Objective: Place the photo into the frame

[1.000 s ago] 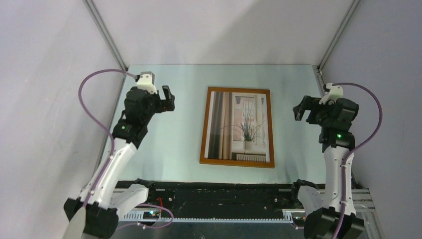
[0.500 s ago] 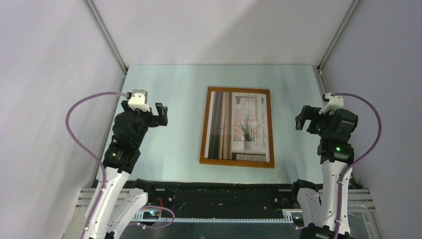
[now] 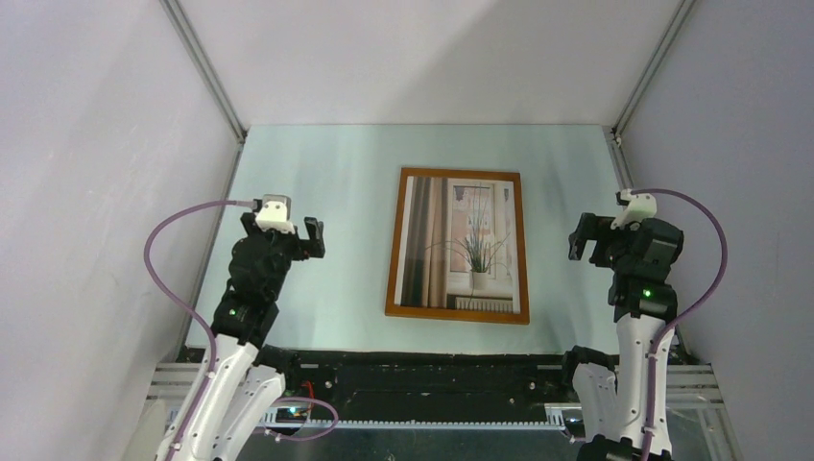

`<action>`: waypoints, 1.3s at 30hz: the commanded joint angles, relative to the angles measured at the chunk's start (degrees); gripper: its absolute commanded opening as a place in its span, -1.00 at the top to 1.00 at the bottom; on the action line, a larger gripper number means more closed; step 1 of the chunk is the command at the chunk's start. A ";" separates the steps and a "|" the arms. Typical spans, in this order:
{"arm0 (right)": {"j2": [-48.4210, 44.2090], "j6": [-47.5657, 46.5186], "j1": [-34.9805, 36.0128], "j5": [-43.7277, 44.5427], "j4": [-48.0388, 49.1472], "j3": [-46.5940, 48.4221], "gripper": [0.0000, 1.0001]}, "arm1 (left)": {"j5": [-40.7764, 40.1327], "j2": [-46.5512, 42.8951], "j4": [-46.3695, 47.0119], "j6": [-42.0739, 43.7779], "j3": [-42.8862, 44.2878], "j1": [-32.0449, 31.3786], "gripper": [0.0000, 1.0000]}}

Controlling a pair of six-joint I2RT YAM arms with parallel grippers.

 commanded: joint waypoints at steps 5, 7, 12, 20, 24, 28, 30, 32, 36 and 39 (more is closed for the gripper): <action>-0.97 -2.49 0.71 4.67 1.95 -0.04 -1.00 | -4.68 -0.85 6.57 4.24 -0.08 0.66 -0.97; -1.47 -3.07 1.12 6.12 2.20 -0.22 -1.00 | -4.88 -0.50 6.82 4.43 -0.29 0.62 -0.97; -2.96 -4.40 1.40 7.11 2.27 -0.42 -1.00 | -5.54 -0.04 7.14 4.78 -0.52 0.64 -0.97; -3.33 -5.22 1.70 7.56 2.41 -0.64 -1.00 | -8.35 -0.79 8.20 5.54 -1.05 0.65 -0.97; -3.50 -5.41 1.83 7.67 2.35 -0.72 -1.00 | -9.15 -0.85 8.62 5.53 -1.21 0.61 -0.97; -3.73 -5.52 1.58 8.04 2.42 -0.67 -1.00 | -9.81 -0.78 8.62 5.60 -1.27 0.61 -0.97; -3.86 -5.54 1.64 7.94 2.31 -0.66 -1.00 | -10.10 -0.57 8.84 5.61 -1.30 0.62 -0.97; -4.11 -5.69 1.32 7.76 2.19 -0.69 -1.00 | -10.41 -0.32 8.89 5.63 -1.26 0.64 -0.97; -3.91 -5.76 1.32 7.66 2.35 -0.66 -1.00 | -10.29 -0.35 9.01 5.80 -1.41 0.69 -0.97; -4.01 -5.97 1.29 7.33 2.14 -0.67 -1.00 | -10.37 -0.14 9.06 5.87 -1.41 0.70 -0.97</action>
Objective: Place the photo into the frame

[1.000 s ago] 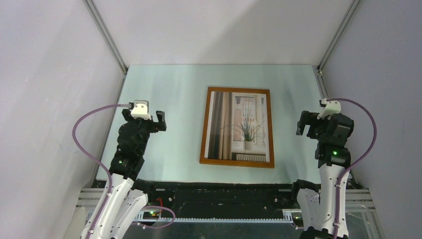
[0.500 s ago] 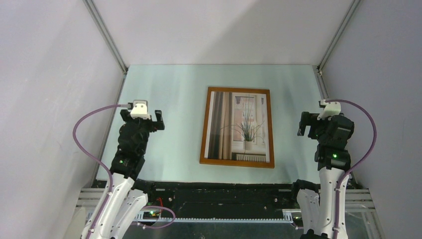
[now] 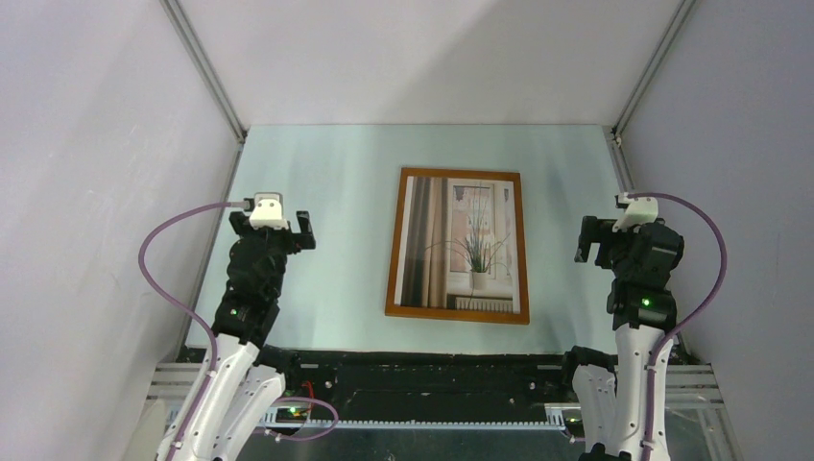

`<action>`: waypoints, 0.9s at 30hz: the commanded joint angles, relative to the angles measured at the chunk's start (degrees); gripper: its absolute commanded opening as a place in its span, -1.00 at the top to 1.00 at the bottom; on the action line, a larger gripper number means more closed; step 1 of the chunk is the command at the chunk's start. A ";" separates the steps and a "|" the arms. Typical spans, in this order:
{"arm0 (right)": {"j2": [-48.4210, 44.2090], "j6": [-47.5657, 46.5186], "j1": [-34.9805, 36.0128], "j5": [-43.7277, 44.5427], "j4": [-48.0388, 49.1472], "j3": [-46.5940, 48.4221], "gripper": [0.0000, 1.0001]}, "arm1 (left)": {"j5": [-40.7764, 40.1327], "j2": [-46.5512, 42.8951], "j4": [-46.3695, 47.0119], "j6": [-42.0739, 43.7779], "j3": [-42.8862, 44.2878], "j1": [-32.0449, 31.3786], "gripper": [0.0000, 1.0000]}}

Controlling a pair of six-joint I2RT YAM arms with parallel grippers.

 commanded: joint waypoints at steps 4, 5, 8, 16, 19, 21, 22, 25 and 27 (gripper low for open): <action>-0.44 -0.88 0.17 0.08 1.75 -0.29 -1.00 | -1.28 -0.04 3.27 1.47 -0.56 0.63 -0.97; -0.43 -0.94 0.09 -0.02 1.63 -0.27 -1.00 | -1.25 0.02 3.28 1.50 -0.52 0.64 -0.97; -0.33 -0.97 -0.07 0.29 1.89 -0.26 -1.00 | -1.18 -0.13 3.35 1.56 -0.77 0.61 -0.97; 0.04 -1.25 -0.10 -0.05 1.73 -0.26 -1.00 | -1.20 0.00 3.38 1.80 -0.77 0.62 -0.97; -0.29 -1.44 -0.24 -0.47 1.37 -0.25 -1.00 | -1.18 -0.14 3.38 1.85 -0.81 0.63 -0.97; -0.27 -1.45 -0.19 -0.44 1.57 -0.26 -1.00 | -1.24 -0.39 3.39 2.06 -0.99 0.64 -0.97; -0.19 -1.45 -0.11 -0.59 1.41 -0.26 -1.00 | -1.18 -0.48 3.38 2.05 -0.98 0.60 -0.97; -0.13 -1.74 -0.20 -1.52 1.10 -0.25 -1.00 | -1.05 -0.42 3.40 2.14 -0.99 0.57 -0.97; 0.14 -1.77 -0.11 -1.37 1.25 -0.25 -0.99 | -0.96 -0.57 3.38 2.29 -1.17 0.61 -0.97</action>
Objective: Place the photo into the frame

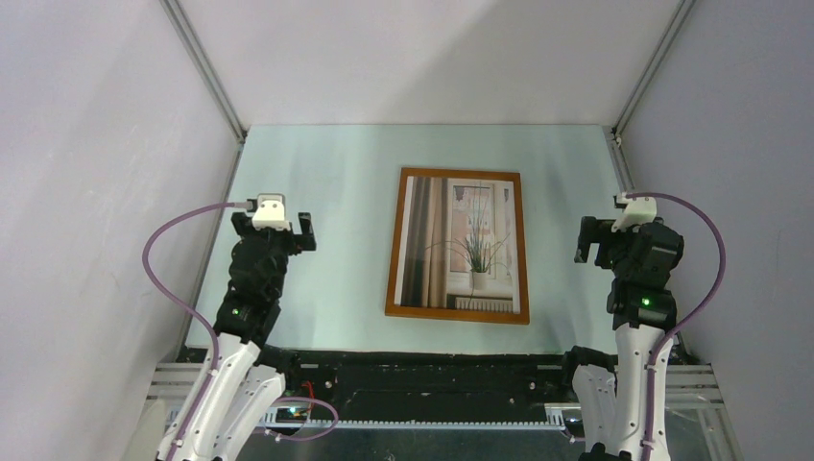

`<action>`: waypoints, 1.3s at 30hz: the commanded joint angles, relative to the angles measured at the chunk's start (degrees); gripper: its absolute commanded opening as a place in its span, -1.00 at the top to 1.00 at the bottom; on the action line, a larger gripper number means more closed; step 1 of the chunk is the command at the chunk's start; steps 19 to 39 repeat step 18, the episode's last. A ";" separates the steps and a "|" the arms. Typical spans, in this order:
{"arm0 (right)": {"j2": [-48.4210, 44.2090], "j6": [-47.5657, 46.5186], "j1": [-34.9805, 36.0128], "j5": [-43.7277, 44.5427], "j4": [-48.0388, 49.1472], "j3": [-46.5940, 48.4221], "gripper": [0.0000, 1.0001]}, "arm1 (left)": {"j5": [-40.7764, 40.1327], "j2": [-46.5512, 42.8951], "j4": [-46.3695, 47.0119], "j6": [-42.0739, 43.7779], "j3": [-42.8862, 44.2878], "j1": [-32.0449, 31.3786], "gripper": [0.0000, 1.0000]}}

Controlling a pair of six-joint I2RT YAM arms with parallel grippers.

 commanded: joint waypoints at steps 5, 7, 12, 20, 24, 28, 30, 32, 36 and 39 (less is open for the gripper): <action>-0.15 -1.06 0.03 -1.27 1.13 -0.29 -1.00 | -0.67 -0.70 2.70 1.51 -0.30 0.65 -0.97; -0.15 -1.03 0.22 -1.09 1.12 -0.29 -1.00 | -0.63 -0.80 2.70 1.60 -0.37 0.71 -0.97; -0.38 -1.05 0.16 -1.03 1.18 -0.27 -1.00 | -0.69 -0.82 2.70 1.72 -0.50 0.71 -0.97; -0.22 -1.27 0.09 -0.75 1.47 -0.29 -1.00 | -0.69 -0.97 2.70 1.95 -0.57 0.66 -0.97; -0.22 -1.27 0.09 -0.75 1.47 -0.29 -1.00 | -0.69 -0.97 2.70 1.95 -0.57 0.66 -0.97; -0.22 -1.27 0.09 -0.75 1.47 -0.29 -1.00 | -0.69 -0.97 2.70 1.95 -0.57 0.66 -0.97; -0.22 -1.27 0.09 -0.75 1.47 -0.29 -1.00 | -0.69 -0.97 2.70 1.95 -0.57 0.66 -0.97; -0.22 -1.27 0.09 -0.75 1.47 -0.29 -1.00 | -0.69 -0.97 2.70 1.95 -0.57 0.66 -0.97; -0.22 -1.27 0.09 -0.75 1.47 -0.29 -1.00 | -0.69 -0.97 2.70 1.95 -0.57 0.66 -0.97; -0.22 -1.27 0.09 -0.75 1.47 -0.29 -1.00 | -0.69 -0.97 2.70 1.95 -0.57 0.66 -0.97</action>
